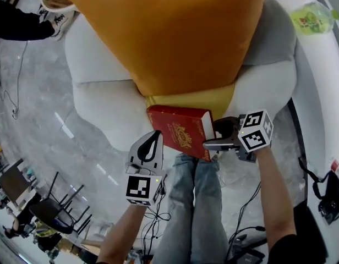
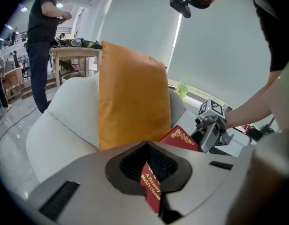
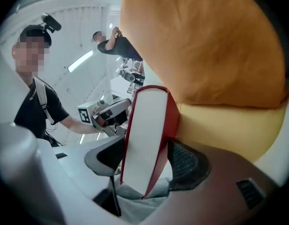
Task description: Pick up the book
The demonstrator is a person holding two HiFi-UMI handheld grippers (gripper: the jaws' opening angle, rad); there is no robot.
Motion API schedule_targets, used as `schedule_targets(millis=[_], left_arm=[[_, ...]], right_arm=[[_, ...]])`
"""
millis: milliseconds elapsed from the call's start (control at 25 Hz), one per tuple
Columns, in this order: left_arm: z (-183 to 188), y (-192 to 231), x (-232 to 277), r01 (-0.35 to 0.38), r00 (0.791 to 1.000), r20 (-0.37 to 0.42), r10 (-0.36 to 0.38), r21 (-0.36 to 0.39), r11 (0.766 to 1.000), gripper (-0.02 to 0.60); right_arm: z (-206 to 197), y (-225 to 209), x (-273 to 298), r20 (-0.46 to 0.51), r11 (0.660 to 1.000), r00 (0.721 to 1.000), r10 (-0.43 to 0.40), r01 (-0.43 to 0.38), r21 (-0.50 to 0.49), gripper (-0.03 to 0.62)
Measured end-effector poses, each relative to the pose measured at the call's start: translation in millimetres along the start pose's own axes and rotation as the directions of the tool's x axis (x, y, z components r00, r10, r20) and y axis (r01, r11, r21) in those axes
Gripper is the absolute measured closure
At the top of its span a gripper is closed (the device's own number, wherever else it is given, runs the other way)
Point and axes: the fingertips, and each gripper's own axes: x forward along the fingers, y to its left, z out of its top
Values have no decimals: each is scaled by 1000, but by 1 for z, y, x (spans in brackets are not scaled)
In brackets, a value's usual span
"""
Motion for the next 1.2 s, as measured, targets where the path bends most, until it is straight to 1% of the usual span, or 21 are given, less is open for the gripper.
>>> schedule_targets(millis=[40,120,200,320,480,520,640,760,800,920,960,1080,1200], left_arm=[[3,-2,-2,0,1000,4,0,-3,1000,577],[9,-5,-8,-2,1000,9,2,-8,1000,577],[13,-7,-15,-2,1000,11,2,-10,1000,576],[19,-1,-31,2,1000,10,-2,-8,1000,576],[26,7,-48,-1,1000,27,1,-7,1000,577],[26,8,-50,-2,1000,29,3,-9,1000,576],[27,11,-53,-3,999,35,3,-12,1000,576],[25,6,-53,7,999,34,-8,11,1000,577],[24,6,-53,10,999,33,-10,14,1000,577],[18,8,-56,17,999,30,-17,8,1000,575],[15,8,-57,20,999,29,-20,6,1000,576],[6,9,-59,23,1000,22,-23,9,1000,575],[0,10,-65,14,1000,17,-14,-2,1000,576]], right_arm=[[2,7,7,-5,1000,1000,-1,1,-9,301],[7,16,15,8,1000,1000,-22,23,-14,292],[8,21,17,17,997,997,-79,80,-18,289],[7,27,18,13,983,983,-181,182,-21,289],[1,36,25,19,974,974,-226,226,26,287],[2,33,26,21,966,966,-258,258,31,287],[9,19,25,19,925,925,-380,379,29,288],[10,14,29,20,904,904,-427,426,41,287],[9,11,30,14,892,893,-450,448,50,287],[3,-5,33,-41,833,833,-552,553,31,289],[2,-9,35,-52,821,821,-569,570,28,289],[0,-17,46,-63,818,819,-570,573,47,289],[-3,-21,56,-78,814,814,-576,580,43,289]])
